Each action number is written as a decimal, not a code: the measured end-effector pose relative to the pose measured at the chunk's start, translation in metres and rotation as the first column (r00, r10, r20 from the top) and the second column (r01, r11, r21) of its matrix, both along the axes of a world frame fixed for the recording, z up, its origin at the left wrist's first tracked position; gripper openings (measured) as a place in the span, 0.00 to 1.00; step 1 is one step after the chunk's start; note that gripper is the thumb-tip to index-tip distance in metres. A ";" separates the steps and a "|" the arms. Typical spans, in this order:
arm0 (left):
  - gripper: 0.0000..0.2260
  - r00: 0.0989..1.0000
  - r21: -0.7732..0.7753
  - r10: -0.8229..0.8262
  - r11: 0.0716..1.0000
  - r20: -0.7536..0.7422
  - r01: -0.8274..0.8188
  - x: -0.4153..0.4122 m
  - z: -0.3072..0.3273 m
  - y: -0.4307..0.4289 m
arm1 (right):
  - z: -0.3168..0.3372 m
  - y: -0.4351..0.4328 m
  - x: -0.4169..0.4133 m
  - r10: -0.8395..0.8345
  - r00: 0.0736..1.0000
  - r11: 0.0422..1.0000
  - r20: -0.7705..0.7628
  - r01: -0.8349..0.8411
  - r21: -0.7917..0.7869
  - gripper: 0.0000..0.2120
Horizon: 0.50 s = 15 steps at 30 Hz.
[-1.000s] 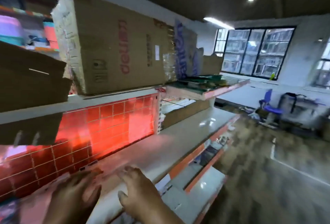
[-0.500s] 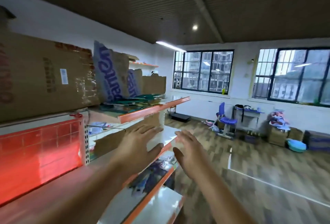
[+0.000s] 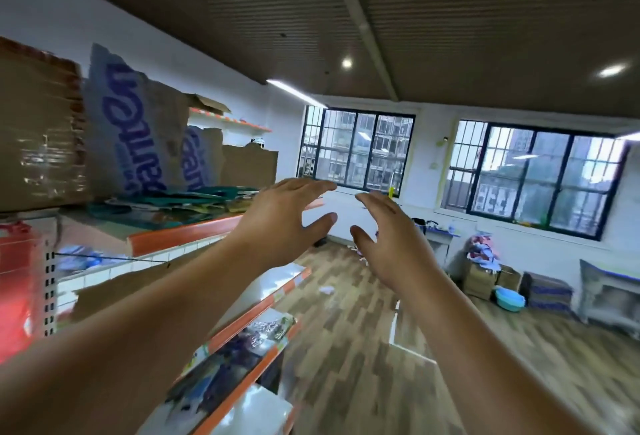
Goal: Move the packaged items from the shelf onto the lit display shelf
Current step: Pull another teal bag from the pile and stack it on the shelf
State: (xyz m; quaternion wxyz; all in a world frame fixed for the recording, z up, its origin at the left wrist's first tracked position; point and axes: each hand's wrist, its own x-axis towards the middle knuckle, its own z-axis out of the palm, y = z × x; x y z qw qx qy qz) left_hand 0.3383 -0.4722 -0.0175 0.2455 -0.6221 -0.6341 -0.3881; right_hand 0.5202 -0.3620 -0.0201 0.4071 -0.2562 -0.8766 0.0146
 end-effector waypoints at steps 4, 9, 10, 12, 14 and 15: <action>0.23 0.999 0.035 0.008 0.999 0.034 -0.009 -0.043 -0.007 0.039 | 0.003 0.043 -0.046 -0.004 1.000 0.998 0.027 0.002 0.064 0.27; 0.25 0.995 0.019 0.067 0.997 0.074 -0.069 -0.132 -0.013 0.094 | 0.004 0.109 -0.133 0.012 0.997 0.996 0.072 -0.019 0.091 0.27; 0.26 0.993 0.008 0.082 0.997 0.087 -0.083 -0.150 -0.014 0.105 | 0.005 0.121 -0.150 0.020 0.997 0.996 0.080 -0.027 0.090 0.27; 0.26 0.986 -0.012 0.123 0.992 0.109 -0.122 -0.191 -0.012 0.128 | 0.008 0.148 -0.189 0.038 0.994 0.996 0.101 -0.046 0.082 0.27; 0.23 0.977 -0.050 0.173 0.984 0.126 -0.168 -0.228 -0.004 0.145 | 0.011 0.172 -0.225 0.068 0.993 0.995 0.101 -0.075 0.070 0.27; 0.23 0.971 -0.071 0.203 0.978 0.127 -0.195 -0.243 0.001 0.151 | 0.012 0.182 -0.240 0.083 0.992 0.994 0.097 -0.089 0.061 0.27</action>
